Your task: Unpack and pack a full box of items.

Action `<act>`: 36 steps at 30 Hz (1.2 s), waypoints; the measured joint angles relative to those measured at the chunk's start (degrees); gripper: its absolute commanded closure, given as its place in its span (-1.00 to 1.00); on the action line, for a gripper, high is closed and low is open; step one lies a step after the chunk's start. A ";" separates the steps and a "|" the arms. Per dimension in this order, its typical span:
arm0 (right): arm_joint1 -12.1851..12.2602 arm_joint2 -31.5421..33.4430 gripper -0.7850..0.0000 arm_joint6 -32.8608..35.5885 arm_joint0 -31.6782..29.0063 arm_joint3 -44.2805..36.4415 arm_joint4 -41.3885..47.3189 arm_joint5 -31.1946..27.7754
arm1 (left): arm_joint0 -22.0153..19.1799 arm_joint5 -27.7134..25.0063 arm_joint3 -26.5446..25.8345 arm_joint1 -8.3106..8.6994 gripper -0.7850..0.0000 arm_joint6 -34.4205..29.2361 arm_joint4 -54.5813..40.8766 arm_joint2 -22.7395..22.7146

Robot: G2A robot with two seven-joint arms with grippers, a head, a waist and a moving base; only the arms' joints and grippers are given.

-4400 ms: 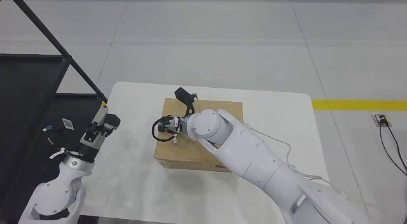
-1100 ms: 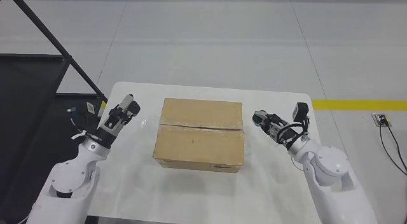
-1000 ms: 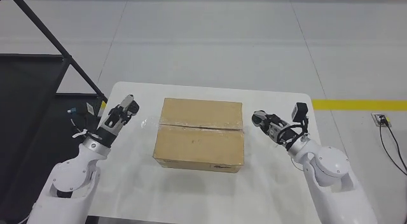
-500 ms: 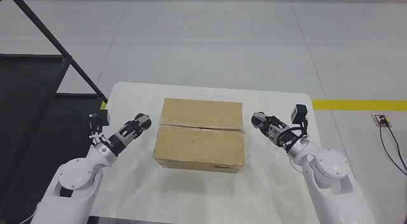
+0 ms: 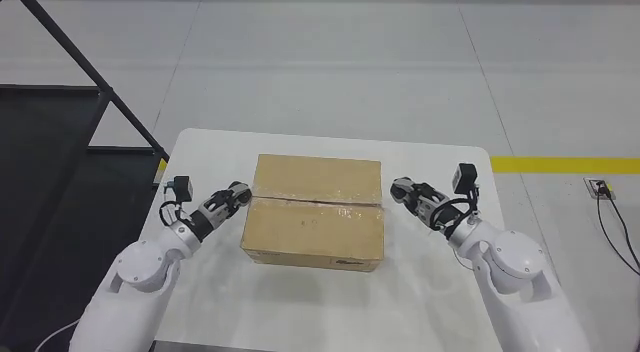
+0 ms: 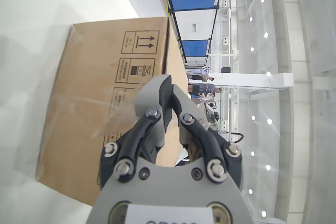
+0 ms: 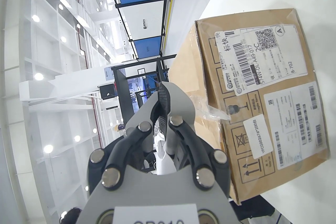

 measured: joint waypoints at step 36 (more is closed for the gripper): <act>1.02 -0.03 1.00 -0.42 -1.30 -2.27 -0.19 1.87 | -6.15 -0.55 11.39 -1.89 1.00 1.49 -1.19 2.90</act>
